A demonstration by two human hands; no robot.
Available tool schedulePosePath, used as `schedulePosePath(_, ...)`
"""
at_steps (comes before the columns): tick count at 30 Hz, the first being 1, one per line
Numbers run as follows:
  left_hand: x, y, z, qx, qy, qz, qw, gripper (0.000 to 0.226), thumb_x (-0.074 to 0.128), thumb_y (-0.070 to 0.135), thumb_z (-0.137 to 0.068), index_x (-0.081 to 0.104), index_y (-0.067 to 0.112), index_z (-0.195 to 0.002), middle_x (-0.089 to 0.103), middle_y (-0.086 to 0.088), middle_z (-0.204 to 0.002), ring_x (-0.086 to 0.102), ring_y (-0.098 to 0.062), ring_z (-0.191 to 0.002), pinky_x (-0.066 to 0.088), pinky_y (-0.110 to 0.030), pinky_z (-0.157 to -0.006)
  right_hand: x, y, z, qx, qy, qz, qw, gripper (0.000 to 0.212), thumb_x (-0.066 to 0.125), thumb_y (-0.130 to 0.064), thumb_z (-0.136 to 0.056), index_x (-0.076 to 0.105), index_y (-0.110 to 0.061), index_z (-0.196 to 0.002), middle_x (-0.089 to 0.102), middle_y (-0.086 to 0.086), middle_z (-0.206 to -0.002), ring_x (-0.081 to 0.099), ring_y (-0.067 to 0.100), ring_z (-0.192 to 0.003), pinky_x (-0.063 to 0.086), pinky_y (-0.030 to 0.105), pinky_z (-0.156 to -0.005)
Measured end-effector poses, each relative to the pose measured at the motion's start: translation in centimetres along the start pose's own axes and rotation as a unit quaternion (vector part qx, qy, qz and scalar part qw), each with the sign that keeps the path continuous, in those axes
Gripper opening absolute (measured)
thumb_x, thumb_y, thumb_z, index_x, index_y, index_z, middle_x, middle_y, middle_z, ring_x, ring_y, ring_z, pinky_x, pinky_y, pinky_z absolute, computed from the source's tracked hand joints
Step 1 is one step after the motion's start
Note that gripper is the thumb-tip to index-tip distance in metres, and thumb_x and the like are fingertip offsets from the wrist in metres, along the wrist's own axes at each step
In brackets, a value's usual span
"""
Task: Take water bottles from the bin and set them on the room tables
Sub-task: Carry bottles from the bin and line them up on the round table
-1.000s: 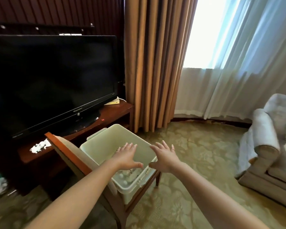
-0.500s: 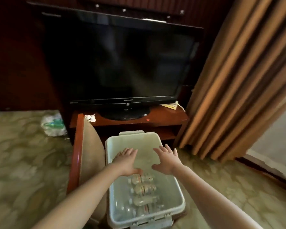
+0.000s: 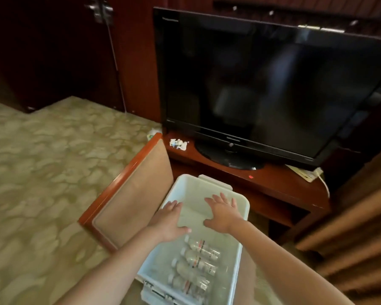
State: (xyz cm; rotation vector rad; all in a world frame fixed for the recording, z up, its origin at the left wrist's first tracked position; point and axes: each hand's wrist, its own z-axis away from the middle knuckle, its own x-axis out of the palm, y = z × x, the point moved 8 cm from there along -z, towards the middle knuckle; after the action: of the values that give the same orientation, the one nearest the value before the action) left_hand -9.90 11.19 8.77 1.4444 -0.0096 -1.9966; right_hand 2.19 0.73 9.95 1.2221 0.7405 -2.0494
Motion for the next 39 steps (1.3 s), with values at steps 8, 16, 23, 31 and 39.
schedulePosePath(8, 2.3, -0.9, 4.0, -0.059, 0.060, 0.106, 0.991, 0.092, 0.057, 0.056, -0.090, 0.007, 0.019, -0.158, 0.009, 0.001, -0.165, 0.009, -0.014, -0.151, 0.019, -0.033, -0.121, 2.3, -0.8, 0.9, -0.064, -0.007, 0.006, 0.998, 0.078, 0.057, -0.043, -0.093, 0.018, -0.025, -0.158, 0.013, 0.004, -0.166, -0.004, 0.028, -0.154, -0.003, 0.054, -0.123)
schedulePosePath(16, 7.7, -1.3, 3.6, -0.136, 0.021, 0.145, 0.980, 0.091, 0.057, 0.055, -0.091, 0.006, 0.020, -0.158, 0.009, 0.003, -0.165, 0.014, -0.015, -0.151, 0.027, -0.037, -0.118, 6.8, 1.4, -0.6, -0.091, -0.070, 0.025, 0.993, 0.080, 0.056, -0.045, -0.093, 0.015, -0.026, -0.159, 0.011, 0.002, -0.167, -0.005, 0.024, -0.154, -0.003, 0.052, -0.123)
schedulePosePath(23, 12.5, -3.3, -1.8, -0.206, -0.006, 0.198, 0.958, 0.088, 0.056, 0.054, -0.092, 0.007, 0.020, -0.158, 0.014, 0.001, -0.164, 0.020, -0.018, -0.149, 0.029, -0.037, -0.117, 11.9, 4.1, -7.4, -0.119, -0.139, 0.055, 0.982, 0.078, 0.053, -0.045, -0.096, 0.011, -0.025, -0.159, 0.007, 0.001, -0.168, -0.004, 0.022, -0.154, 0.001, 0.050, -0.124)
schedulePosePath(31, 19.2, -4.7, -8.8, -0.275, -0.034, 0.258, 0.925, 0.085, 0.064, 0.045, -0.091, 0.015, 0.019, -0.156, 0.027, -0.002, -0.161, 0.035, -0.020, -0.143, 0.031, -0.035, -0.113, 19.2, 6.8, -14.6, -0.146, -0.212, 0.057, 0.965, 0.077, 0.052, -0.044, -0.097, 0.011, -0.025, -0.159, 0.006, 0.001, -0.168, -0.002, 0.021, -0.155, 0.000, 0.048, -0.124)
schedulePosePath(39, 25.6, -7.4, -13.9, -0.324, -0.058, 0.250, 0.911, 0.089, 0.068, 0.047, -0.086, 0.021, 0.019, -0.155, 0.032, -0.002, -0.158, 0.035, -0.022, -0.143, 0.029, -0.038, -0.116, 24.9, 8.5, -20.9, -0.147, -0.236, 0.021, 0.960, 0.079, 0.062, -0.044, -0.091, 0.021, -0.025, -0.156, 0.024, 0.001, -0.163, 0.018, 0.020, -0.152, 0.011, 0.049, -0.123)
